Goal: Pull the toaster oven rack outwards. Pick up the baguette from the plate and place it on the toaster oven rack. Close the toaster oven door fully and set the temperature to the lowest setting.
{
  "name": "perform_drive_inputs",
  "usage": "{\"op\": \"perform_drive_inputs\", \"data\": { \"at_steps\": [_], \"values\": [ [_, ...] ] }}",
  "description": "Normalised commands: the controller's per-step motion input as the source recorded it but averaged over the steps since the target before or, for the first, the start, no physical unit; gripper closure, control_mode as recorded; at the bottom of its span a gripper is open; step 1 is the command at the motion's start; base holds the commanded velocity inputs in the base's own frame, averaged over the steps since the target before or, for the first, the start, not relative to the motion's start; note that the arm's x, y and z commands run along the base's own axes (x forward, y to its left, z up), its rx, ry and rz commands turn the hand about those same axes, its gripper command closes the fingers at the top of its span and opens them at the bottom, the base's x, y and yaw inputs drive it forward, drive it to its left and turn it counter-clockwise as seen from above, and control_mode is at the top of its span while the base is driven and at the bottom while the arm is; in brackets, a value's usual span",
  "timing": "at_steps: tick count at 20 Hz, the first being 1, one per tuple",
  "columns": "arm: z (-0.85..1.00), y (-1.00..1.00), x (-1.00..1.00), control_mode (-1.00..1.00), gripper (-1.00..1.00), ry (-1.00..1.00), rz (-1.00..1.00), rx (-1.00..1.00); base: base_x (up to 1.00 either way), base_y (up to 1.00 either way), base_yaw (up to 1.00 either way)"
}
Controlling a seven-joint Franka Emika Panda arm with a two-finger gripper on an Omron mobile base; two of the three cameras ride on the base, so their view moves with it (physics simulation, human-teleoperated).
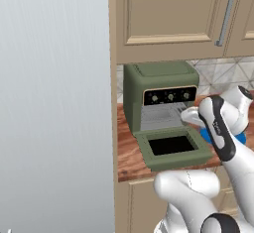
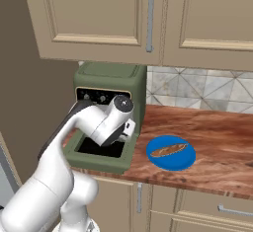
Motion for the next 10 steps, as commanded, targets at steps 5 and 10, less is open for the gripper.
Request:
{"op": "perform_drive_inputs", "data": {
  "at_steps": [5, 10],
  "values": [
    [0.00, 0.11, 0.40, -1.00, -1.00, 0.00, -0.02, -0.01, 0.00, 0.00, 0.00],
    [-0.29, 0.06, 0.17, -1.00, -1.00, -0.02, 0.00, -0.12, 0.00, 0.00, 0.00]
  ]
}}
